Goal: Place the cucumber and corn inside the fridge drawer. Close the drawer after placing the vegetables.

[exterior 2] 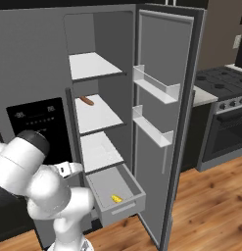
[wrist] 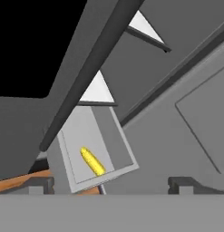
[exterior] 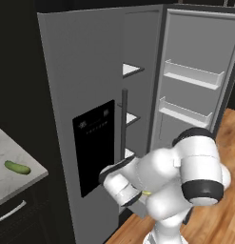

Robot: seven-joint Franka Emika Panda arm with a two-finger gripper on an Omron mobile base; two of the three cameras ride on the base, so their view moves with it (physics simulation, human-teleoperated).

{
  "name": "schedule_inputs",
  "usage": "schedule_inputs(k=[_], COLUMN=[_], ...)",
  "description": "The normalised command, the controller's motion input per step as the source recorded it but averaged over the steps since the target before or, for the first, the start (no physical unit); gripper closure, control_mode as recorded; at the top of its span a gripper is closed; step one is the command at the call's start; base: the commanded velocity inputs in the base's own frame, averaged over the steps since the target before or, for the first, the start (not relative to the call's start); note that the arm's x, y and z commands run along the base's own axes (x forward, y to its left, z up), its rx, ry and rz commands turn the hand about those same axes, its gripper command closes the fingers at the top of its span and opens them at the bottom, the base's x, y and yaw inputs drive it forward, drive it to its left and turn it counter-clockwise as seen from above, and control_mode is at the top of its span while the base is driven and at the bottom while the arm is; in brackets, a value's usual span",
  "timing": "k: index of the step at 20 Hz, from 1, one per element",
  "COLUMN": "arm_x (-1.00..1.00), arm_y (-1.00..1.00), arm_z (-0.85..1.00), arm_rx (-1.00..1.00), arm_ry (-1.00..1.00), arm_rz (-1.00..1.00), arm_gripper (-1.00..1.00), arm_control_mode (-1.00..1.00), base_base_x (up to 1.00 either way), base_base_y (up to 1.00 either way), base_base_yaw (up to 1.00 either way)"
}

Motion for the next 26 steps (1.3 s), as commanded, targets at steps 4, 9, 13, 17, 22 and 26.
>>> schedule_inputs(k=[4, 9, 13, 17, 22, 26], arm_x=[-0.76, -0.65, -0.44, -0.48, -0.79, -0.65], arm_y=[-0.17, -0.10, 0.00, 0.00, 0.00, 0.00], arm_z=[1.00, 1.00, 1.00, 1.00, 1.00, 0.89], arm_rx=[0.00, -0.01, -0.04, -0.05, -0.06, -0.07], arm_ry=[0.09, 0.01, 0.00, 0.00, -0.06, -0.09], arm_rz=[-0.08, -0.09, -0.10, -0.11, -0.11, -0.11], arm_gripper=[-1.00, -1.00, -1.00, -1.00, -1.00, -1.00], arm_control_mode=[-1.00, -1.00, -1.00, -1.00, -1.00, -1.00], base_base_x=[0.00, 0.00, 0.00, 0.00, 0.00, 0.00], base_base_y=[0.00, 0.00, 0.00, 0.00, 0.00, 0.00], base_base_yaw=[0.00, 0.00, 0.00, 0.00, 0.00, 0.00])
